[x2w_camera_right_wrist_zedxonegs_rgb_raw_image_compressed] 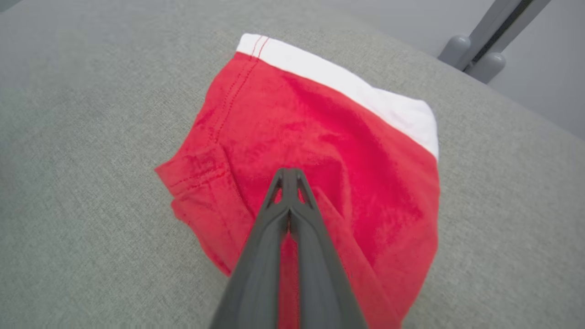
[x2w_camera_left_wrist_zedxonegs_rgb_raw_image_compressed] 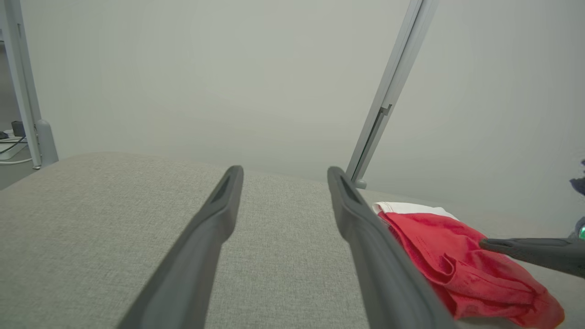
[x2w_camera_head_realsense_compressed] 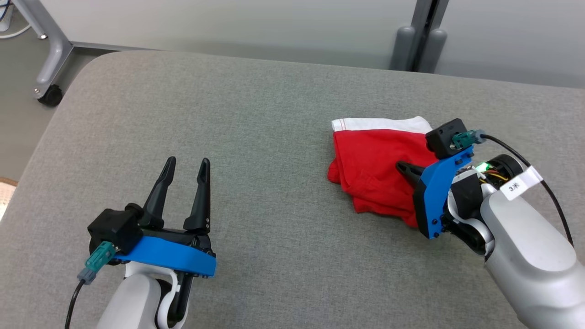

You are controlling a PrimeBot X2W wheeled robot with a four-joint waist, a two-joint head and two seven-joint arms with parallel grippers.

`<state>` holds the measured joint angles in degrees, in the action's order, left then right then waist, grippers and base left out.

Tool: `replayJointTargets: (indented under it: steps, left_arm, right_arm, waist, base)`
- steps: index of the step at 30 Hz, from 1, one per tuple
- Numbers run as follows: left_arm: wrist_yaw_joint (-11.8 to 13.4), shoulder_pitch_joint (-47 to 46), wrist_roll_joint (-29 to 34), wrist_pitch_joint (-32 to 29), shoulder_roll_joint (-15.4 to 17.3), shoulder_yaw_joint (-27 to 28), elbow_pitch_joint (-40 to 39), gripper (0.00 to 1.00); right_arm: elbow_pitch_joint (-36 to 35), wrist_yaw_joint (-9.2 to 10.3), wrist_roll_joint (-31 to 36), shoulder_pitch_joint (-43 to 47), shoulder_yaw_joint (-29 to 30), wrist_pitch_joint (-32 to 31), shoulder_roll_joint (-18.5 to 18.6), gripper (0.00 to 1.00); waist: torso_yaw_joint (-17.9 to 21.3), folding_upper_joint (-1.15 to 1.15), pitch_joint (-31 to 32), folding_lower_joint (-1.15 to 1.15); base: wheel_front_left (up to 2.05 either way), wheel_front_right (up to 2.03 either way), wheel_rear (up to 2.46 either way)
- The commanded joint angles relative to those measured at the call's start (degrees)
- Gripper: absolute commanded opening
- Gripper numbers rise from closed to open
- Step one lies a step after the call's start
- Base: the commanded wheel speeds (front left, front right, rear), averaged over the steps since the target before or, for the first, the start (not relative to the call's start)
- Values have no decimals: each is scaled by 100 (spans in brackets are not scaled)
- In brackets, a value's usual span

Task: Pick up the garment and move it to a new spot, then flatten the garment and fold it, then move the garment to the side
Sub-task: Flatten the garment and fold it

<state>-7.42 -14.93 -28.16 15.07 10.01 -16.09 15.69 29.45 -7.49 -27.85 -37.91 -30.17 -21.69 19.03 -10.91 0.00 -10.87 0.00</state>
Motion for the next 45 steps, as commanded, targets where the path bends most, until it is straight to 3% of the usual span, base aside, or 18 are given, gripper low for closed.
replayJointTargets:
  steps: [1, 8, 21, 27, 30, 31, 32, 38, 45]
  left_arm:
    - [-9, -89, -10, 11, -25, -30, -23, 100]
    - [-9, -116, -46, 11, -36, -12, -26, 100]
    - [-9, 19, -17, 12, 7, 66, 3, 100]
    - [-9, 46, -21, 11, 22, 73, 5, 100]
    - [-9, 95, 4, 11, 31, 137, 11, 100]
    - [-9, 110, 13, 12, 31, 155, 4, 100]
    - [-9, 134, 19, 12, 33, 195, -9, 100]
    - [-9, 327, 77, 12, 29, 452, -77, 100]
    - [-9, 545, 169, 11, 58, 785, -170, 100]
  right_arm:
    - [69, 0, -7, -66, -41, -77, 17, 0]
    - [420, 0, -158, -171, -538, -486, 63, 0]
    - [-510, 0, -1435, 488, -1701, -713, -257, 0]
    - [-850, 0, -1817, 584, -1754, -60, -578, 0]
    - [-1047, 0, -1794, 705, -1241, 968, -712, 1]
    - [-1088, 0, -1726, 746, -1068, 1243, -729, 35]
    - [-1121, 0, -1625, 800, -870, 1510, -739, 100]
    - [-1341, 0, -733, 1395, 455, 2590, -804, 100]
    - [-1925, 0, 289, 2329, 2220, 2753, -1134, 100]
  waist:
    - [-58, 0, -42, 0]
    - [-207, 0, -133, 0]
    - [-35, 0, -8, 0]
    - [62, 0, 25, 0]
    - [141, 0, 112, 0]
    - [163, 0, 138, 0]
    - [193, 0, 170, 0]
    - [393, 0, 335, 0]
    - [645, 0, 430, 0]
  base:
    - [0, 0, 0]
    - [0, 0, 0]
    - [0, 0, 0]
    - [0, 0, 0]
    - [0, 0, 0]
    - [0, 0, 0]
    - [0, 0, 0]
    - [0, 0, 0]
    - [0, 0, 0]
